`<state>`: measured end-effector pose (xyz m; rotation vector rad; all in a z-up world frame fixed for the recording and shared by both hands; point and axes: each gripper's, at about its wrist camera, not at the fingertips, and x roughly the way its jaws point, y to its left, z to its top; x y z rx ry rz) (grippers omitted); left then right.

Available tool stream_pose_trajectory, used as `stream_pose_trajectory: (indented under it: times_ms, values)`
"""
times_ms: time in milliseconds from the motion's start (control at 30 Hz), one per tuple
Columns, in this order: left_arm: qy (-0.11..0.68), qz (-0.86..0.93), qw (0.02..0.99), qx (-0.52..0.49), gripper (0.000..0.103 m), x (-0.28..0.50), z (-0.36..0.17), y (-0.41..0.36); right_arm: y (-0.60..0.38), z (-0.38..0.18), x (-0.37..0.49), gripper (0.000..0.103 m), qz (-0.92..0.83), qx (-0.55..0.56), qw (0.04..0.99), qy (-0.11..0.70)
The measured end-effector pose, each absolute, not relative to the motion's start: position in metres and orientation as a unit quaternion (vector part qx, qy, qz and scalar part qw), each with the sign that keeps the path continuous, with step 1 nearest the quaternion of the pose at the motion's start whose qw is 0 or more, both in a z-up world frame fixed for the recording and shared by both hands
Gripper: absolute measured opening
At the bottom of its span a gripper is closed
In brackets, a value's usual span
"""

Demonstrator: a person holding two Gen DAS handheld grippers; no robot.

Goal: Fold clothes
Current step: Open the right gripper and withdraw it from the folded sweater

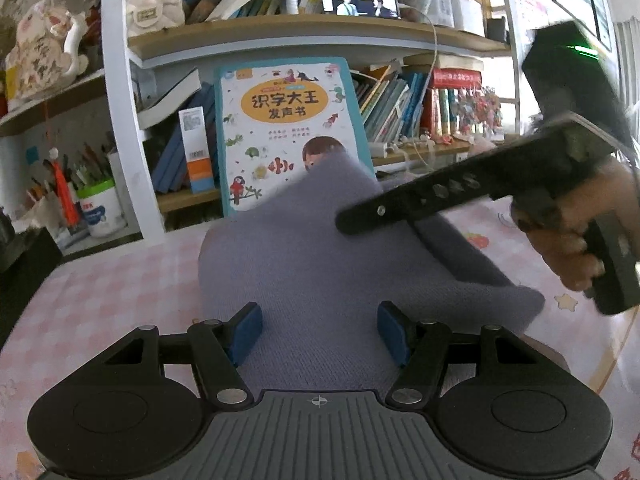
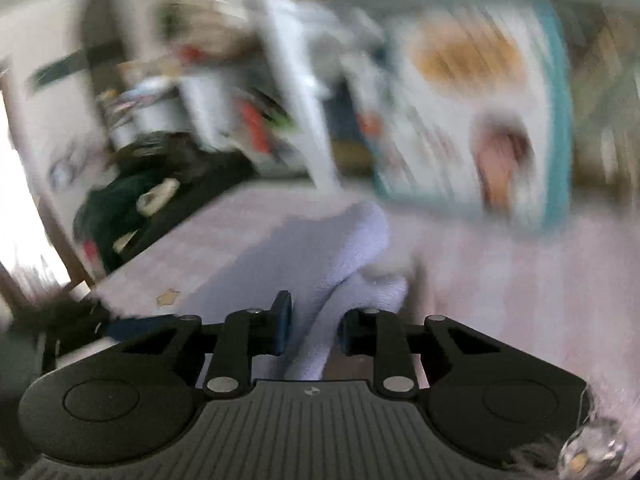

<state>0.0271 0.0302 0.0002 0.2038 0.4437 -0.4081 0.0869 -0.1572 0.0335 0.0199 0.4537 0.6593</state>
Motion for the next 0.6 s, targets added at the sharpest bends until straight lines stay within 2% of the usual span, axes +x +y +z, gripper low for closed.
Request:
stream_pose_trajectory:
  times_ms: [100,200,233,400,600]
  values:
    - [0.215,-0.199,0.952,0.095,0.066,0.026,0.002,0.034,-0.161,0.033,0.088,0.026,0.303,0.010,0.926,0.225]
    - [0.204,-0.193,0.956,0.088,0.065,0.024,0.007,0.037,-0.177,0.025,0.105,0.043,0.224,0.051,0.934,0.274]
    - [0.201,-0.192,0.957,0.086,0.065,0.023,0.009,0.039,-0.182,0.024,0.108,0.046,0.198,0.057,0.937,0.283]
    - [0.183,-0.183,0.963,0.074,0.066,0.018,0.017,0.045,-0.215,0.022,0.109,0.046,0.159,0.125,0.923,0.327]
    - [0.163,-0.172,0.970,0.060,0.065,0.013,0.026,0.052,-0.204,0.037,0.064,0.044,0.243,0.099,0.911,0.317]
